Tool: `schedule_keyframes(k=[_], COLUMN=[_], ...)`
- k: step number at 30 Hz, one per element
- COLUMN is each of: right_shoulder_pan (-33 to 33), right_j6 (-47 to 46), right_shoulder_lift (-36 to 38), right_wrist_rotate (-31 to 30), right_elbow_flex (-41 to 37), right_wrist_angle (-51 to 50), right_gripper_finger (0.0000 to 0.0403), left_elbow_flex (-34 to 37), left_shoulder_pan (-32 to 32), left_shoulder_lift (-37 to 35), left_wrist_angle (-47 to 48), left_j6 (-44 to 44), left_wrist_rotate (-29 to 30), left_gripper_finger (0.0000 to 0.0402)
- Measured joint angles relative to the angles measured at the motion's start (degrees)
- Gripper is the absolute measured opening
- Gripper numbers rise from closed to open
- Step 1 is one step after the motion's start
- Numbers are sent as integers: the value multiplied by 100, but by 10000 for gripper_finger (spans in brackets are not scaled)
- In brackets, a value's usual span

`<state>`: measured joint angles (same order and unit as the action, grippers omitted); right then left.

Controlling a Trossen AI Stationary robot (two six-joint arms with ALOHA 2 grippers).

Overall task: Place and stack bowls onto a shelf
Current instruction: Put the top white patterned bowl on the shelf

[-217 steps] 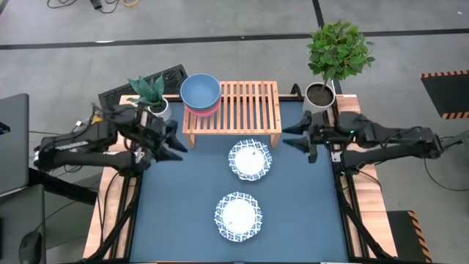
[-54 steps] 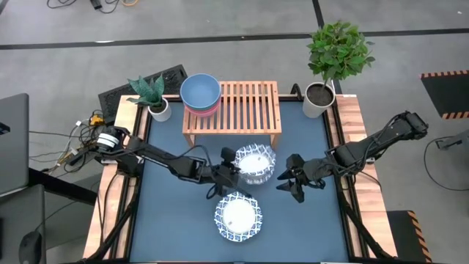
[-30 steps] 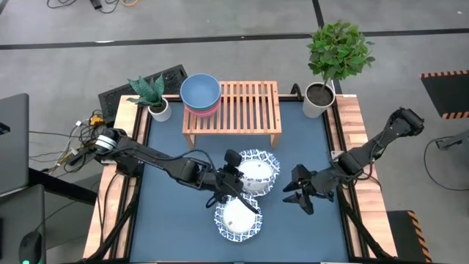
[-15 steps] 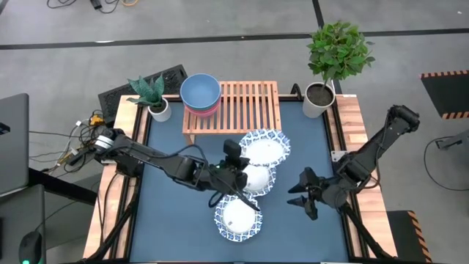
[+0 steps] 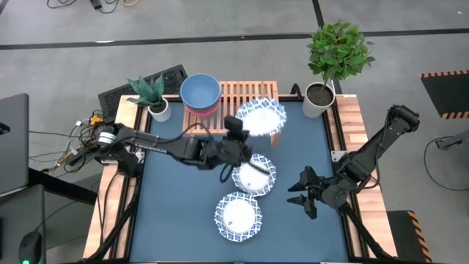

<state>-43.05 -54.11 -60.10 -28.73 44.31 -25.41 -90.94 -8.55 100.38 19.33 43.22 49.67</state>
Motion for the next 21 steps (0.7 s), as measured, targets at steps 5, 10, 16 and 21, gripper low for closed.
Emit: schedule_keyframes(k=[5, 10, 16, 21], right_shoulder_pan=[4, 4, 4, 4], right_j6=[9, 9, -60, -96], right_shoulder_lift=[0, 0, 0, 2], right_wrist_rotate=[-28, -28, -30, -31], right_elbow_flex=[0, 0, 0, 0], right_wrist_angle=[3, 13, 11, 4], right_gripper_finger=[226, 226, 226, 226], left_elbow_flex=[22, 22, 22, 31], left_shoulder_pan=[371, 580, 793, 897], left_shoulder_lift=[9, 9, 9, 194], left_wrist_angle=[141, 117, 134, 95], left_j6=[138, 132, 126, 380], left_wrist_rotate=[45, -19, -305, -460], left_gripper_finger=[4, 2, 0, 0])
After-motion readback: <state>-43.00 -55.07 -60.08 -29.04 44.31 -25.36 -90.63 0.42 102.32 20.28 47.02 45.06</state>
